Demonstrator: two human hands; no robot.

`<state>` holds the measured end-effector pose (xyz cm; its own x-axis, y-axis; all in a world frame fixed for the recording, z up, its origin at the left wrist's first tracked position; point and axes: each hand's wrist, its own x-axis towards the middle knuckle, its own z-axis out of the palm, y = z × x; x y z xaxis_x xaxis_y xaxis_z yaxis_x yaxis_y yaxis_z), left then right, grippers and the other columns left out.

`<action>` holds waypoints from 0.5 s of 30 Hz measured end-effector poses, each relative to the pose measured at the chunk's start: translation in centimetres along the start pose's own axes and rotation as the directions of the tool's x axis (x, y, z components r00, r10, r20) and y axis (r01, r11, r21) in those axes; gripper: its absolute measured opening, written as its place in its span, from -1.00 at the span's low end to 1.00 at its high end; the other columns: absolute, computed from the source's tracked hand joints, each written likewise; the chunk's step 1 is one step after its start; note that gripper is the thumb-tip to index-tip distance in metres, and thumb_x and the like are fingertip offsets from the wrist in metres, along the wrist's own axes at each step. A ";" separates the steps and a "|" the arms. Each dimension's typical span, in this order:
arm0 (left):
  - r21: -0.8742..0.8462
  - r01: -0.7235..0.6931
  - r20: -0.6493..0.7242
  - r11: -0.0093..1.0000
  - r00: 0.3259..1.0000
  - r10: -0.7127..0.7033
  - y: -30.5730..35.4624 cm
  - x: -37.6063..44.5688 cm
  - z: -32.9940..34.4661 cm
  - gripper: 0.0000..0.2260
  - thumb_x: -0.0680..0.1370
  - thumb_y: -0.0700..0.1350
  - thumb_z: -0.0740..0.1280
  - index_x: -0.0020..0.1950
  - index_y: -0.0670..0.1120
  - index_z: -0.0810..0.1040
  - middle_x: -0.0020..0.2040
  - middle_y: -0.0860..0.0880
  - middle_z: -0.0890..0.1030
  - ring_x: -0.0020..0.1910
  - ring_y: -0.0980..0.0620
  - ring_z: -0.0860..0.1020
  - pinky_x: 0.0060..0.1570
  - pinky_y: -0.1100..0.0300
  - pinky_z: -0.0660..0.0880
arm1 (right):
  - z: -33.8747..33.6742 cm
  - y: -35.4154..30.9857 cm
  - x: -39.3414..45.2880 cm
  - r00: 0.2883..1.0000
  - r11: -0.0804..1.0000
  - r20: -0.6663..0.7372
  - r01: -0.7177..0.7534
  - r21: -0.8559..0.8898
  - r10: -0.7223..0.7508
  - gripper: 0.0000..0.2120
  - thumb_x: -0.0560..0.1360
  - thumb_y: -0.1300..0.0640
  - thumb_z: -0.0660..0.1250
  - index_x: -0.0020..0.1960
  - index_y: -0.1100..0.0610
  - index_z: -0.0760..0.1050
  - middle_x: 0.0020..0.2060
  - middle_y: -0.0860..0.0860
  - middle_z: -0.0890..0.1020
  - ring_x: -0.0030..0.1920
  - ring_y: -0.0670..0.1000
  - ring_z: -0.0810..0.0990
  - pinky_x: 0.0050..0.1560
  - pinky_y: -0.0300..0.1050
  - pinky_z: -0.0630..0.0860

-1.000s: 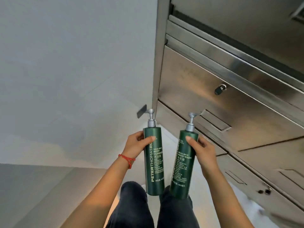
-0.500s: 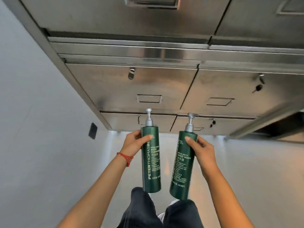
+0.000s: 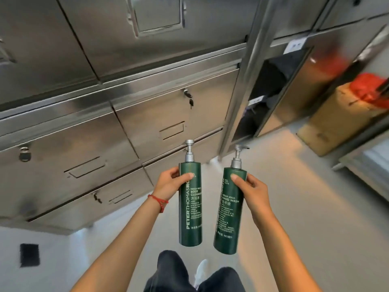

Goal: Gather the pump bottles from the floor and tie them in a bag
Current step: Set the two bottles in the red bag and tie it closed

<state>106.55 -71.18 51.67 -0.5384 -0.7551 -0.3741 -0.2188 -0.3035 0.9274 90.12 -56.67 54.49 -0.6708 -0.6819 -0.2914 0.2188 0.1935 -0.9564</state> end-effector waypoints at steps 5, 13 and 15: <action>0.066 -0.028 0.149 0.997 0.989 0.018 2.3 2.5 6.0 -0.86 0.41 -0.16 0.42 -0.08 0.00 0.55 -0.12 -0.03 0.64 -0.13 -0.01 0.61 -0.13 0.16 0.52 | -5.3 -1.1 0.5 0.989 0.998 -0.147 0.017 0.055 -0.008 -0.95 0.39 0.20 0.43 -0.21 0.07 0.61 -0.40 -0.15 0.69 -0.38 -0.19 0.62 -0.39 -0.40 0.48; 0.152 -0.077 0.385 0.985 0.923 0.013 6.3 8.4 14.4 -0.86 0.41 -0.22 0.42 -0.13 0.00 0.56 -0.20 0.04 0.64 -0.27 0.16 0.61 -0.32 0.37 0.53 | -10.9 -2.8 1.9 0.906 0.989 -0.424 0.076 0.126 -0.015 -0.92 0.40 0.24 0.41 -0.15 0.08 0.60 -0.41 -0.16 0.68 -0.39 -0.21 0.61 -0.39 -0.41 0.48; 0.171 -0.106 0.441 0.980 0.897 0.020 7.6 10.2 16.3 -0.86 0.41 -0.23 0.42 -0.16 0.01 0.57 -0.23 0.06 0.65 -0.28 0.14 0.61 -0.34 0.39 0.52 | -11.7 -3.4 2.5 0.871 0.986 -0.491 0.097 0.133 -0.020 -0.94 0.41 0.25 0.40 -0.14 0.12 0.60 -0.43 -0.15 0.68 -0.40 -0.21 0.61 -0.39 -0.40 0.48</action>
<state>86.11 -71.67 54.92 -0.8465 -0.4273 -0.3176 -0.2961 -0.1179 0.9478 79.43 -50.74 56.75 -0.9364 -0.2518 -0.2443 0.2445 0.0307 -0.9692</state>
